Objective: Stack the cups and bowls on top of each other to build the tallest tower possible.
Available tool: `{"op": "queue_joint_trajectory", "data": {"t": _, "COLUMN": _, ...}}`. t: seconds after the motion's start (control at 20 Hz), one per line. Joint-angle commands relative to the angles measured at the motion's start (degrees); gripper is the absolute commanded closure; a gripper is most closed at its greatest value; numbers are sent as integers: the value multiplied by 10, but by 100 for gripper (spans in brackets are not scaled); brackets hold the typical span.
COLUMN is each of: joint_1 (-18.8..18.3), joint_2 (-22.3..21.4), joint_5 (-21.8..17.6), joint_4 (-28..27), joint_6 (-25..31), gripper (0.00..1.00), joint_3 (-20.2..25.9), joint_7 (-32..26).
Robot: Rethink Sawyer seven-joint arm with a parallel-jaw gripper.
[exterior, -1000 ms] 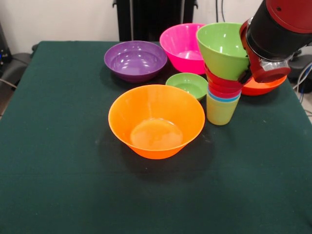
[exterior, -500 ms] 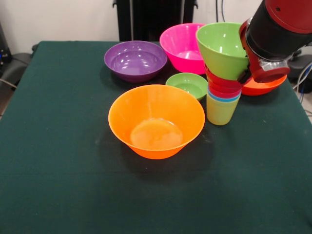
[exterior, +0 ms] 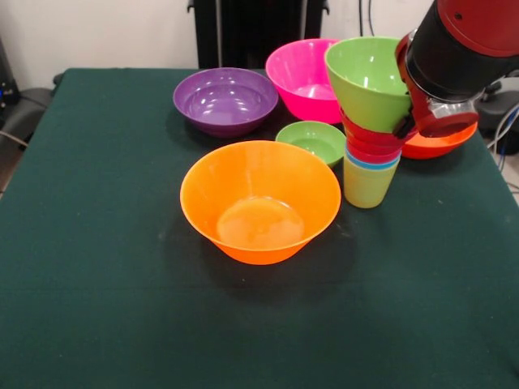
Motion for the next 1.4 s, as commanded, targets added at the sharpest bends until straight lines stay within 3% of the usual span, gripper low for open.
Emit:
{"op": "queue_joint_trajectory", "data": {"t": 0.05, "joint_1": -2, "joint_2": -5, "joint_5": -34, "joint_4": 52, "joint_6": -52, "gripper": 100, "joint_3": 64, "joint_7": 38}}
{"op": "queue_joint_trajectory", "data": {"t": 1.4, "joint_1": 10, "joint_2": -10, "joint_5": -29, "joint_4": 64, "joint_6": -51, "gripper": 100, "joint_3": 65, "joint_7": 50}}
